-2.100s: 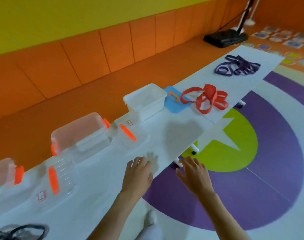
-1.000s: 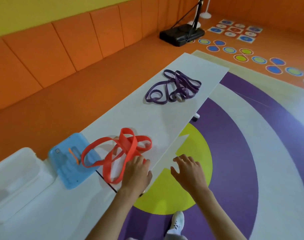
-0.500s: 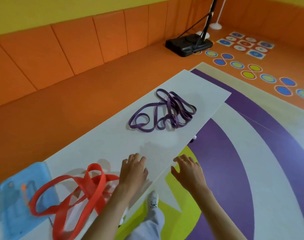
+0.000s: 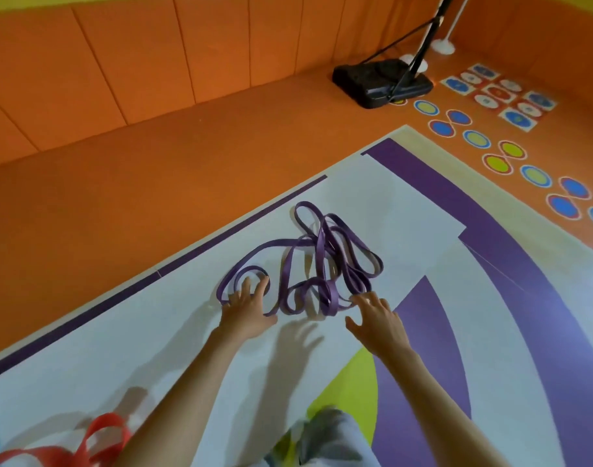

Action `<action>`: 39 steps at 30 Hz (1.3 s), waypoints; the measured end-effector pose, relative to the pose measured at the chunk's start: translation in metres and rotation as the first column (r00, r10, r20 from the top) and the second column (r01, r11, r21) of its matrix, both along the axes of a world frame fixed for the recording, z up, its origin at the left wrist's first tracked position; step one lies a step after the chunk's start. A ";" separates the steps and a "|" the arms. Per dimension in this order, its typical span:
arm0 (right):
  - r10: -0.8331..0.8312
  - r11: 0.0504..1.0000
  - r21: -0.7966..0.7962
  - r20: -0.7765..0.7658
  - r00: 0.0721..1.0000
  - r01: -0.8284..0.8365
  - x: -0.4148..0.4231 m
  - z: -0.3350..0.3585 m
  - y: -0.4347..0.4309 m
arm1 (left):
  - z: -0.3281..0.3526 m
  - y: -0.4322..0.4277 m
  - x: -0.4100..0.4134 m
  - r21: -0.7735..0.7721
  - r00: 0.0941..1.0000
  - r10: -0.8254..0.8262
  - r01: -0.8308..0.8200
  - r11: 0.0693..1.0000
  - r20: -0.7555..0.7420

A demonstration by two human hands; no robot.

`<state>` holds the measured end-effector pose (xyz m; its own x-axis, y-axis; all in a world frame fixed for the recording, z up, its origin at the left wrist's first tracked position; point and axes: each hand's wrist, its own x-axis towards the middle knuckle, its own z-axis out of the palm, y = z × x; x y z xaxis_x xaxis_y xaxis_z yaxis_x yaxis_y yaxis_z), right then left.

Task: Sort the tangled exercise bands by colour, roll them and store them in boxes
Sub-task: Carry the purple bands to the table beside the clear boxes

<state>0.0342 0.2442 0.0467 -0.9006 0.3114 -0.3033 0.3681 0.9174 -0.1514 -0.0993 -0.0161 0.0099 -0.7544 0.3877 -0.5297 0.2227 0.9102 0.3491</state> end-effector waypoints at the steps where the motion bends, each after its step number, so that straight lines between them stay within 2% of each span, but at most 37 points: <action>1: 0.003 1.000 -0.010 0.025 1.000 -0.003 -0.014 -0.002 0.012 | -0.007 0.006 -0.015 -0.010 0.999 0.012 -0.011 1.000 0.040; 3: 0.022 0.999 -0.035 0.070 0.997 -0.020 -0.041 -0.013 0.037 | -0.022 0.017 -0.037 -0.011 0.993 0.106 -0.105 0.994 0.058; 5: 0.035 0.997 -0.069 0.112 0.993 -0.027 -0.071 -0.026 0.064 | -0.037 0.027 -0.057 -0.018 0.969 0.247 -0.247 0.969 0.009; 9: 0.043 0.990 -0.140 0.168 0.985 -0.019 -0.132 -0.053 0.119 | -0.059 0.035 -0.091 -0.077 0.878 0.479 -0.478 0.875 0.003; 13: 0.020 0.971 -0.238 0.197 0.980 0.028 -0.176 -0.076 0.167 | -0.070 0.043 -0.100 -0.085 0.796 0.602 -0.597 0.798 0.068; 15: 0.009 0.962 -0.270 0.205 0.979 0.047 -0.191 -0.089 0.184 | -0.079 0.046 -0.097 -0.078 0.782 0.623 -0.620 0.781 0.023; 17: 0.004 0.950 -0.308 0.200 0.980 0.059 -0.205 -0.101 0.196 | -0.091 0.049 -0.096 0.008 0.735 0.678 -0.678 0.735 0.005; 19: -0.017 0.908 -0.407 0.193 0.981 0.096 -0.212 -0.111 0.202 | -0.094 0.065 -0.091 0.055 0.696 0.714 -0.718 0.694 0.079; 21: -0.017 0.863 -0.494 0.175 0.984 0.103 -0.212 -0.119 0.200 | -0.090 0.093 -0.082 0.065 0.696 0.703 -0.716 0.696 0.146; 23: -0.034 0.799 -0.591 0.146 0.989 0.115 -0.209 -0.124 0.192 | -0.086 0.124 -0.071 0.091 0.670 0.727 -0.742 0.665 0.150; 27: -0.099 0.649 -0.736 0.173 0.980 0.195 -0.208 -0.130 0.167 | -0.078 0.158 -0.061 0.095 0.501 0.841 -0.865 0.493 0.202; 29: -0.052 0.586 -0.794 0.163 0.985 0.163 -0.209 -0.133 0.151 | -0.076 0.163 -0.059 0.118 0.474 0.855 -0.880 0.459 0.212; 31: 0.049 0.541 -0.835 0.150 0.988 0.100 -0.207 -0.133 0.134 | -0.074 0.166 -0.061 0.216 0.427 0.847 -0.902 0.374 0.316; 32: 0.077 0.524 -0.847 0.149 0.986 0.087 -0.206 -0.134 0.126 | -0.073 0.170 -0.063 0.236 0.433 0.826 -0.899 0.368 0.362; 33: 0.081 0.506 -0.858 0.150 0.985 0.089 -0.206 -0.134 0.119 | -0.074 0.174 -0.065 0.249 0.471 0.801 -0.881 0.402 0.369; 35: 0.051 0.444 -0.886 0.171 0.984 0.131 -0.206 -0.136 0.111 | -0.076 0.183 -0.067 0.115 0.614 0.752 -0.787 0.606 0.240; 36: 0.044 0.412 -0.899 0.181 0.982 0.148 -0.206 -0.139 0.110 | -0.075 0.188 -0.066 0.019 0.630 0.753 -0.769 0.638 0.191; 37: 0.046 0.385 -0.909 0.192 0.980 0.160 -0.207 -0.141 0.110 | -0.075 0.191 -0.064 0.002 0.612 0.771 -0.784 0.621 0.179; 39: 0.056 0.330 -0.924 0.224 0.973 0.193 -0.209 -0.141 0.110 | -0.077 0.193 -0.059 0.114 0.578 0.796 -0.816 0.567 0.180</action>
<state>-0.1747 0.3539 -0.0942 -0.7781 -0.2334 -0.5831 0.5546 0.1805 -0.8123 -0.1585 0.1769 -0.0668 -0.7467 -0.2680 -0.6088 -0.6178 0.6187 0.4853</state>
